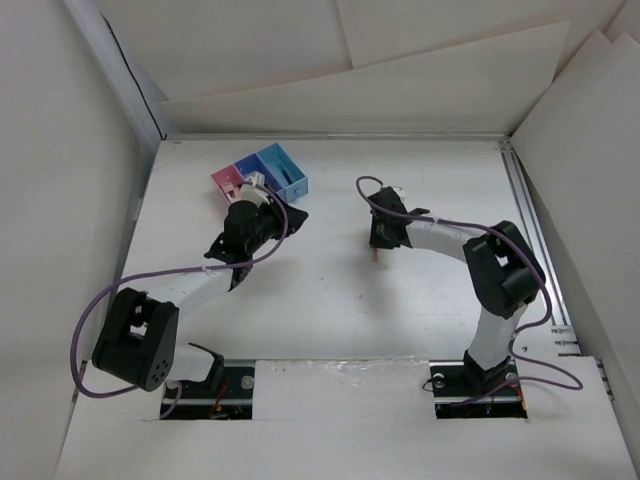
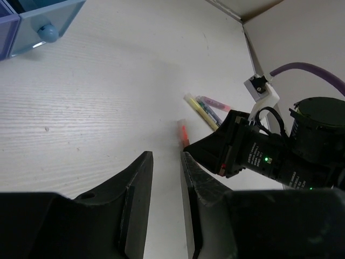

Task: Sort the stationery into containers
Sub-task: Pick up the pen from the center of the board.

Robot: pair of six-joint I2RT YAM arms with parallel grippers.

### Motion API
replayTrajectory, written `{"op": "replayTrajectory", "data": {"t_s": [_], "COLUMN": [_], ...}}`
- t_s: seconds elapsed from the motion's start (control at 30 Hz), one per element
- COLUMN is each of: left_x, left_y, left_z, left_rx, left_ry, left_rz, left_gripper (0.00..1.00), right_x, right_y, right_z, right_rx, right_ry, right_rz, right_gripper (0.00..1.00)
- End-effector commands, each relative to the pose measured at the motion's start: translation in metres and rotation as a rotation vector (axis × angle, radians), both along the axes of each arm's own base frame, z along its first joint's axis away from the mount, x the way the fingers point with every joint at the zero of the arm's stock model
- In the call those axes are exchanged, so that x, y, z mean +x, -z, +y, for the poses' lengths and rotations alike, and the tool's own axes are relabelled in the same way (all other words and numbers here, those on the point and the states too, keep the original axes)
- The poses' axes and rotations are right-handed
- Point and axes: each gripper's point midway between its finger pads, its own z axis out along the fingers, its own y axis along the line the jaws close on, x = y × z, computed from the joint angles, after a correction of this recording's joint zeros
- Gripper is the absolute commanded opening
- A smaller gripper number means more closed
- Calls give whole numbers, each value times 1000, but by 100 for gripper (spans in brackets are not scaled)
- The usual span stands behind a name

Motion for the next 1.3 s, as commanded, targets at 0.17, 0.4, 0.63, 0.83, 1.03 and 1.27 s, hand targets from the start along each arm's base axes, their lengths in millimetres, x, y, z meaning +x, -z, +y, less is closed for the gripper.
{"op": "replayTrajectory", "data": {"t_s": [0.17,0.4,0.63,0.83,1.03,1.27], "left_x": [4,-8,-14,-29,-32,-23], "left_y": [-13,-11,-13,-5,11,23], "left_z": [-17,-38,-58,-72,-78,-91], "left_rx": [-20,-71,-159,-131,-123,-90], "left_ry": [92,233,347,391,394,379], "left_rz": [-18,-1,10,19,69,96], "left_gripper": [30,44,46,47,47,45], "right_x": [-16,-9,-16,-25,-32,-39], "right_y": [0,-91,-104,-98,-105,-112], "right_z": [17,60,78,87,92,98], "right_rx": [-4,177,275,350,375,403], "right_ry": [-36,-185,-277,-317,-345,-377], "right_rz": [-18,-194,-228,-199,-208,-212], "right_gripper": [0,0,0,0,0,0]}}
